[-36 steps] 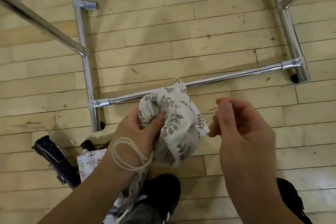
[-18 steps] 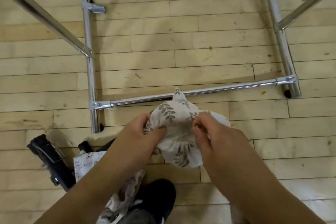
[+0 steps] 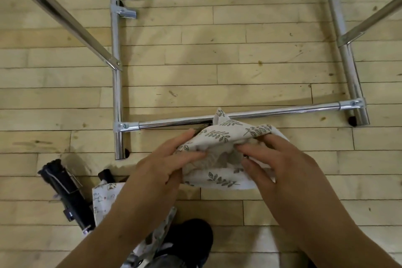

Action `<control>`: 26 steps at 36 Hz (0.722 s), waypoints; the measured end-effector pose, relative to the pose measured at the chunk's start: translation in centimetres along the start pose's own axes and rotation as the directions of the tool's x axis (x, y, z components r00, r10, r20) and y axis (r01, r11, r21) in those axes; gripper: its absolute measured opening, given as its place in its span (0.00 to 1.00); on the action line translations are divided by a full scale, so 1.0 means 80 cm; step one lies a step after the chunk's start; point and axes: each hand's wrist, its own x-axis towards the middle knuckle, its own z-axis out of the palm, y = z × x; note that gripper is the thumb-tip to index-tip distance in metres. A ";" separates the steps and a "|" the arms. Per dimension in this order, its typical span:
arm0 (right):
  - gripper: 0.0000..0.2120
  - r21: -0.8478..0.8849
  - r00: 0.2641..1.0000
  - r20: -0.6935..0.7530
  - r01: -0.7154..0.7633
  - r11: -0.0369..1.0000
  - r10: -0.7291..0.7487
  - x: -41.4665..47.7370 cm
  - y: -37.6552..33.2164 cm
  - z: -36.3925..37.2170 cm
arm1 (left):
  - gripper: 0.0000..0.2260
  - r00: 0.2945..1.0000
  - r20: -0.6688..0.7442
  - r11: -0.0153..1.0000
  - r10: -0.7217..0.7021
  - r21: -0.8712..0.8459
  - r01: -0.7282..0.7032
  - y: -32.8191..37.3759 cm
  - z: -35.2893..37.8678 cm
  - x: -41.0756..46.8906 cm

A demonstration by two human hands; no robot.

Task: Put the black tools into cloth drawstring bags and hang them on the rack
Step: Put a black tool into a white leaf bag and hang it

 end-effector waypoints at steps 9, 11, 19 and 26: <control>0.26 -0.051 0.991 -0.001 -0.134 0.990 0.134 -0.018 0.005 -0.006 | 0.33 0.981 0.177 0.969 -0.076 -0.220 0.115 0.004 0.004 -0.002; 0.21 -0.001 0.974 0.020 -0.225 0.974 0.225 -0.018 0.009 -0.008 | 0.33 0.966 0.209 0.905 -0.151 -0.364 0.221 -0.006 0.006 0.000; 0.11 0.540 0.896 0.129 -0.423 0.728 0.425 -0.009 -0.002 -0.005 | 0.28 0.933 0.071 0.935 -0.353 -0.021 0.355 -0.108 0.033 0.035; 0.11 0.774 0.798 0.392 -0.555 0.304 0.458 -0.002 -0.013 -0.011 | 0.17 0.944 0.163 0.861 -0.286 0.477 0.179 -0.149 0.066 0.042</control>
